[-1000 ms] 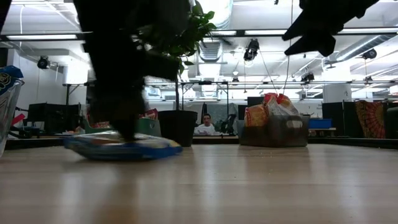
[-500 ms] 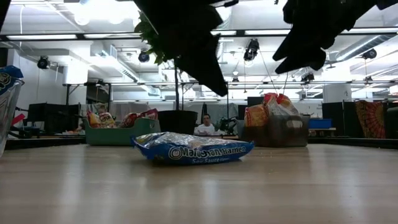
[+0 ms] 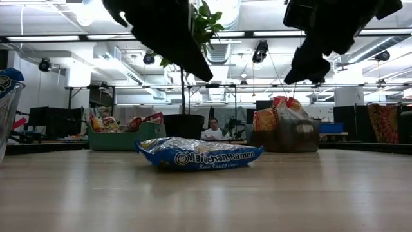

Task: Sort Maruchan noodles
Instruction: Put the blue noodle pack into the transparent bin

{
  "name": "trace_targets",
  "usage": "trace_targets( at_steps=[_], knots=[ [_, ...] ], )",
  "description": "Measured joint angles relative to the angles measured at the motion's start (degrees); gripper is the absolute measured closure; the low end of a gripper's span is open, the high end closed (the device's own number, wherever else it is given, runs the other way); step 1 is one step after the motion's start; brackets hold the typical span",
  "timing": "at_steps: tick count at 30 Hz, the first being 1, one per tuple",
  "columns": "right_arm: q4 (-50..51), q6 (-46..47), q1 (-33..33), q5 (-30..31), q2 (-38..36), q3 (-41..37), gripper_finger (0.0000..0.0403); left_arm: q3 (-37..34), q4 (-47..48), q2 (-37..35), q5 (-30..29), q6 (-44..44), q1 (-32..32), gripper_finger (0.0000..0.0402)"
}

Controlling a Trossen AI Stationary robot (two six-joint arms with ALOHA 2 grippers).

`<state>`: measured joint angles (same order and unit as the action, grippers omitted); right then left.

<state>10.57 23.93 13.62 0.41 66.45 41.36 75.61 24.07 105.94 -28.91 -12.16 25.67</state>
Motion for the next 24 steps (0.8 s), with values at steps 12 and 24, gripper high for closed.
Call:
trace_targets(
  at_steps=[12, 24],
  knots=[
    [-19.14, -11.98, 5.51, 9.20, 17.20, 1.16, 0.0207, -9.92, -2.12, -2.50, 0.05, -16.99, -0.22, 0.0326],
    [-20.21, -13.58, 5.12, 12.23, 28.88, 6.22, 0.0270, -10.38, -0.19, -2.49, -0.87, -19.02, -1.05, 0.0280]
  ],
)
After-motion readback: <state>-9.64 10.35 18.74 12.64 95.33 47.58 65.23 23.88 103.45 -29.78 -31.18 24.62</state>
